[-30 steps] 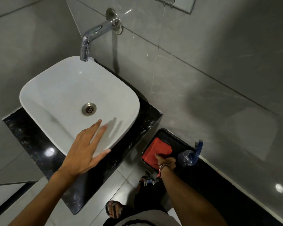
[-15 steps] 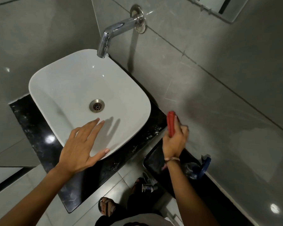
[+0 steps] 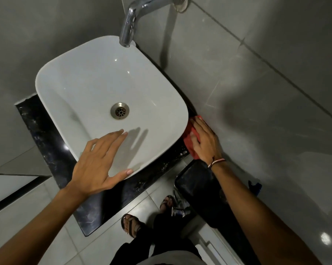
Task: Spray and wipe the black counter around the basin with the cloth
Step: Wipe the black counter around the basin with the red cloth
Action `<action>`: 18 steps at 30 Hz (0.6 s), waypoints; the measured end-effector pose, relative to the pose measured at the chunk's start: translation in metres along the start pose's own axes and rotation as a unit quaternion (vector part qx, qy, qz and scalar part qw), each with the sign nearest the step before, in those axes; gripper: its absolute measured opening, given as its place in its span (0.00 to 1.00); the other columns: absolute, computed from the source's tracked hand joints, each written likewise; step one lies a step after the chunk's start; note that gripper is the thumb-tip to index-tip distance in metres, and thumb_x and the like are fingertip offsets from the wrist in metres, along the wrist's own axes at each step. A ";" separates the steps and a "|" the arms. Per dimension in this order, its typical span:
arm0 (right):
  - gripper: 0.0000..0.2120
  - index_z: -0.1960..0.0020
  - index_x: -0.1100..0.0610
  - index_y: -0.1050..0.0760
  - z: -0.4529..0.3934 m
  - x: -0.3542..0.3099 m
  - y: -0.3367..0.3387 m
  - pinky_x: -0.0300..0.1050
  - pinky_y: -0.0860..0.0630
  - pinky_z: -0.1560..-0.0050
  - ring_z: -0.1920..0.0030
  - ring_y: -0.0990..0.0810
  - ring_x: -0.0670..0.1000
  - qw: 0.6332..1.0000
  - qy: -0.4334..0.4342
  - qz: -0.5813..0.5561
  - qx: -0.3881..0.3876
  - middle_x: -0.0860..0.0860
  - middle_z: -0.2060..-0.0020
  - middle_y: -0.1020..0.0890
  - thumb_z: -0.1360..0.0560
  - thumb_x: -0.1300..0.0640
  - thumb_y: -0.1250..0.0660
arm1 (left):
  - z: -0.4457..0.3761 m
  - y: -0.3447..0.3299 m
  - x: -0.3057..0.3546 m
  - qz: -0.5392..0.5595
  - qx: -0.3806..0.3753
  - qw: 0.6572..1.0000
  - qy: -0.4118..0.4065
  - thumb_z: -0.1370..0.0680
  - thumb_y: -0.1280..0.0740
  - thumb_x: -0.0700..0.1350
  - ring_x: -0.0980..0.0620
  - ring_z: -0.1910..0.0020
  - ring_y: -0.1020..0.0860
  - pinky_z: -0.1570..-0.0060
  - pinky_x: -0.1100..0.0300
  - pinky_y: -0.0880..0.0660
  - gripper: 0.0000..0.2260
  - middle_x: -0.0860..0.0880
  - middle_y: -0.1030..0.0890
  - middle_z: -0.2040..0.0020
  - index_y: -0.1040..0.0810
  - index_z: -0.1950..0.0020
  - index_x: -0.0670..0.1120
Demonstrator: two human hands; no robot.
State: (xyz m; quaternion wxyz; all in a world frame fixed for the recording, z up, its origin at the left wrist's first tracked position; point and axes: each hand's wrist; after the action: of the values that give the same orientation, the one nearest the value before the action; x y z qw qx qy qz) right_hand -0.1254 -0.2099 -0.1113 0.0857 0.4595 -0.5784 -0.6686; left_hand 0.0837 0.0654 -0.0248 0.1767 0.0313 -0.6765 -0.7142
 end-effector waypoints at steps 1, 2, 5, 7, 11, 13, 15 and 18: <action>0.22 0.26 0.62 0.27 0.000 -0.001 -0.002 0.49 0.33 0.21 0.23 0.29 0.55 0.999 -0.015 -0.030 0.011 0.57 0.24 0.27 0.20 0.62 0.38 | 0.000 -0.001 0.000 -0.001 0.004 1.000 -0.002 0.23 0.44 0.70 0.42 0.24 0.28 0.33 0.44 0.30 0.42 0.42 0.29 0.20 0.35 0.19 0.42; 0.21 0.28 0.63 0.25 0.001 0.000 -0.005 0.49 0.32 0.21 0.24 0.28 0.55 0.998 -0.032 -0.052 0.019 0.58 0.25 0.26 0.20 0.64 0.38 | -0.001 -0.003 0.000 -0.003 0.008 1.000 -0.005 0.23 0.44 0.70 0.42 0.24 0.28 0.33 0.44 0.30 0.42 0.42 0.29 0.21 0.35 0.19 0.42; 0.19 0.31 0.65 0.22 0.012 -0.006 -0.017 0.44 0.32 0.23 0.27 0.24 0.57 0.992 -0.073 -0.102 0.025 0.60 0.29 0.22 0.20 0.66 0.38 | -0.001 -0.004 0.001 0.000 0.019 1.000 -0.005 0.23 0.45 0.71 0.42 0.24 0.28 0.33 0.44 0.30 0.42 0.42 0.29 0.21 0.34 0.20 0.41; 0.18 0.33 0.68 0.22 0.024 -0.017 -0.029 0.47 0.30 0.24 0.28 0.24 0.59 0.984 -0.093 -0.148 0.023 0.62 0.31 0.21 0.20 0.65 0.40 | -0.001 -0.006 0.001 -0.001 0.030 1.000 -0.007 0.23 0.45 0.70 0.42 0.24 0.29 0.33 0.44 0.30 0.42 0.42 0.29 0.21 0.34 0.20 0.41; 0.17 0.36 0.70 0.20 0.058 -0.054 -0.057 0.57 0.28 0.26 0.29 0.23 0.63 0.977 -0.119 -0.173 0.033 0.64 0.32 0.21 0.22 0.65 0.39 | -0.001 -0.006 0.004 0.005 0.039 0.999 -0.008 0.24 0.45 0.70 0.43 0.23 0.29 0.32 0.44 0.31 0.42 0.42 0.29 0.21 0.34 0.20 0.42; 0.19 0.37 0.71 0.20 0.078 -0.079 -0.070 0.59 0.28 0.26 0.29 0.23 0.64 0.975 -0.119 -0.181 0.047 0.65 0.33 0.20 0.22 0.62 0.40 | -0.001 -0.006 0.005 0.017 0.048 0.999 -0.010 0.23 0.47 0.71 0.43 0.23 0.29 0.31 0.44 0.31 0.42 0.43 0.29 0.21 0.35 0.19 0.42; 0.23 0.36 0.70 0.20 0.096 -0.102 -0.081 0.61 0.29 0.26 0.28 0.24 0.63 0.972 -0.120 -0.192 0.056 0.65 0.33 0.21 0.23 0.57 0.43 | 0.000 -0.007 0.005 0.031 0.062 0.997 -0.016 0.22 0.50 0.72 0.43 0.23 0.30 0.30 0.45 0.32 0.42 0.43 0.28 0.21 0.35 0.19 0.42; 0.24 0.34 0.67 0.21 0.126 -0.136 -0.099 0.59 0.30 0.25 0.27 0.24 0.61 0.976 -0.123 -0.176 0.038 0.63 0.31 0.22 0.23 0.56 0.43 | 0.002 -0.008 0.005 0.050 0.073 0.996 -0.028 0.21 0.52 0.72 0.43 0.23 0.30 0.29 0.45 0.32 0.42 0.43 0.29 0.21 0.35 0.19 0.43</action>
State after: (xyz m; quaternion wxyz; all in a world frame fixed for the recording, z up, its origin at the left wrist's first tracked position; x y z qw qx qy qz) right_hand -0.0974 -0.0027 -0.1369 -0.1225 0.4717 -0.5191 -0.7021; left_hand 0.0768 0.0656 -0.0311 0.1910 -0.0098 -0.7319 -0.6540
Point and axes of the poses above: each hand's wrist, its own z-axis away from the middle knuckle, its own y-axis out of the back of the hand, x = y × z
